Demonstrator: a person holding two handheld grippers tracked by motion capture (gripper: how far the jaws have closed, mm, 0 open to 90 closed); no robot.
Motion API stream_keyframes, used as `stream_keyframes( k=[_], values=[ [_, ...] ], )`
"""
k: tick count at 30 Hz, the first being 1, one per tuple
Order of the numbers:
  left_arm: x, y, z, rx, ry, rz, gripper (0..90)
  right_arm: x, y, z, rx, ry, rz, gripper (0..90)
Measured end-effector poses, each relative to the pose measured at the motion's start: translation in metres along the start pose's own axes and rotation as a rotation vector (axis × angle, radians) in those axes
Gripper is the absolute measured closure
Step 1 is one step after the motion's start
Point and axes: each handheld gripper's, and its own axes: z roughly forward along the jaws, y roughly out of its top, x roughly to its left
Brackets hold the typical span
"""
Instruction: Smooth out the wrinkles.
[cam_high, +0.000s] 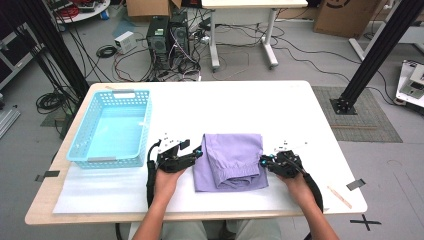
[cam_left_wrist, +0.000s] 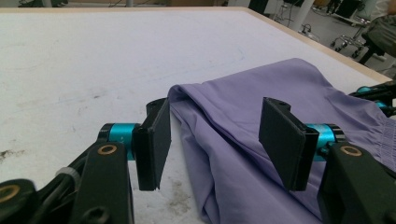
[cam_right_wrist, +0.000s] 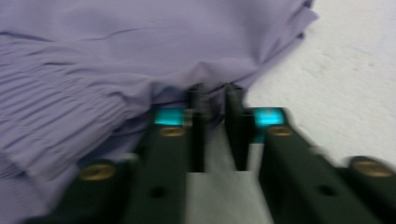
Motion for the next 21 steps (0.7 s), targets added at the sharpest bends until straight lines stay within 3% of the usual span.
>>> stream_keyframes(
  k=[3, 5, 6, 9, 13, 15, 17, 21],
  values=[
    [0.0, -0.001, 0.001, 0.001, 0.001, -0.006, 44.0, 0.002, 0.001, 0.0, 0.007, -0.029, -0.025, 90.0],
    [0.001, -0.001, 0.001, 0.003, 0.001, -0.005, 44.0, 0.001, 0.001, -0.003, -0.005, -0.044, -0.011, 90.0],
    [0.001, -0.001, 0.0, 0.002, 0.003, -0.004, 44.0, -0.001, 0.001, -0.005, -0.023, -0.055, 0.005, 84.4],
    [0.002, -0.002, 0.001, 0.005, 0.004, -0.005, 45.1, -0.006, 0.001, -0.014, -0.07, -0.031, 0.053, 77.1],
    [0.001, -0.002, 0.002, 0.011, 0.019, -0.003, 51.6, 0.0, 0.0, -0.011, -0.04, 0.032, 0.028, 73.4],
    [0.0, -0.003, 0.002, 0.014, 0.023, 0.0, 55.2, 0.005, 0.001, -0.005, -0.012, 0.024, 0.001, 76.6],
    [-0.001, -0.003, 0.002, 0.021, 0.029, 0.01, 58.5, 0.008, 0.002, -0.002, 0.019, -0.013, -0.032, 89.8],
    [-0.001, -0.003, 0.002, 0.03, 0.042, 0.004, 62.0, 0.007, 0.002, -0.005, 0.029, -0.059, -0.054, 90.0]
  ],
)
